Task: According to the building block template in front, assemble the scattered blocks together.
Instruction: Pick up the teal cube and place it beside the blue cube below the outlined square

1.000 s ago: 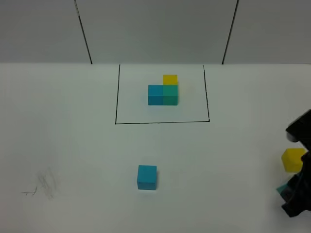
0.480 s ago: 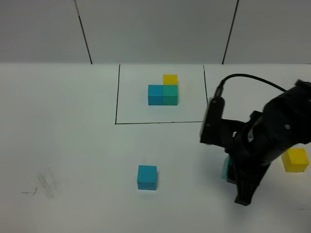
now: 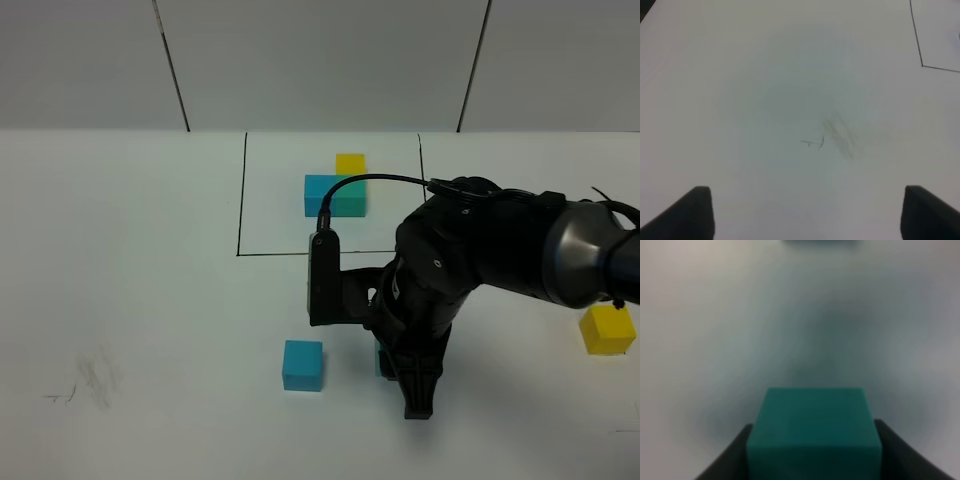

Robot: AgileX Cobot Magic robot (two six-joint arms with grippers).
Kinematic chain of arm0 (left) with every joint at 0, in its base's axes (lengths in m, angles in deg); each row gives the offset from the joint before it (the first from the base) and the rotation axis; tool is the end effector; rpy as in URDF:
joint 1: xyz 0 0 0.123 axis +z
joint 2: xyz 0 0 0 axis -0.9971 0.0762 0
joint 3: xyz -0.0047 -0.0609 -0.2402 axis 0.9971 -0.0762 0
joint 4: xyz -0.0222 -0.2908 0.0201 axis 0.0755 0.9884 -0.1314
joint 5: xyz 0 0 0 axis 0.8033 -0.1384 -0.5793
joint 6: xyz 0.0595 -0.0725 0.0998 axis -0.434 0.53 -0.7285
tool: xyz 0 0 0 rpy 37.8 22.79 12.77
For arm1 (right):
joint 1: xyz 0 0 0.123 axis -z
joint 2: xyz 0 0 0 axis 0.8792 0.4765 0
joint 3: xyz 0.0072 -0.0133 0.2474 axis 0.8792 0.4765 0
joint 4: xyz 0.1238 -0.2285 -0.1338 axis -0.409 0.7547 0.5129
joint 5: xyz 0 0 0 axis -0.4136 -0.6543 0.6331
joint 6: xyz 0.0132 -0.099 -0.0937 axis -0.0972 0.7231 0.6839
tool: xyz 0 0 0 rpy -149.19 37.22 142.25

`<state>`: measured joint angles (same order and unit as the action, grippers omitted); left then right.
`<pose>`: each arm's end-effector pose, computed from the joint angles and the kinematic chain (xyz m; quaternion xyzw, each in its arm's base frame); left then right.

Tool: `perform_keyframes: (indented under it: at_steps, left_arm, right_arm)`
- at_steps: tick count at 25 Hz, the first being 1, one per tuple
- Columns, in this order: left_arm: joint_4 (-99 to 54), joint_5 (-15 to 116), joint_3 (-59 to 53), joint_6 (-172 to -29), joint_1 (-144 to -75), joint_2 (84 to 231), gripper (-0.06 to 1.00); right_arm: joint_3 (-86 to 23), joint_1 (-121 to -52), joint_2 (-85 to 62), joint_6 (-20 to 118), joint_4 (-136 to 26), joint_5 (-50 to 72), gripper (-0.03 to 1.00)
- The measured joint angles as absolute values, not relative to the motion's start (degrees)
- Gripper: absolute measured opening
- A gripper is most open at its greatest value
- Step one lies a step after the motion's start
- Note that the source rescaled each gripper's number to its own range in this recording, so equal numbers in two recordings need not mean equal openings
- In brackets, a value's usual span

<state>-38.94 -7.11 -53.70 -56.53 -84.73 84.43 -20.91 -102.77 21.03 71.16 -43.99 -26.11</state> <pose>0.1075 0.0084 0.2784 -0.0834 0.8476 -0.0147 0.5239 0.2987 0.2535 0.0805 -0.6924 0.7130 -0.0280 0.1066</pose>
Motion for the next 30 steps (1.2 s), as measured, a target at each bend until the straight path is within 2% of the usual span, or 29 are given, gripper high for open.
perform_keyframes:
  at_steps: [10, 30]
  left_arm:
    - [-39.0, -7.1, -53.7, -56.5, -84.7, 84.4, 0.9]
    - [-39.0, -7.1, -53.7, -56.6, -84.7, 84.4, 0.9]
  right_arm:
    - [-28.8, -102.8, 26.8, 82.4, -52.4, -29.8, 0.03]
    - [-30.1, -102.9, 30.4, 84.6, -54.0, -25.1, 0.03]
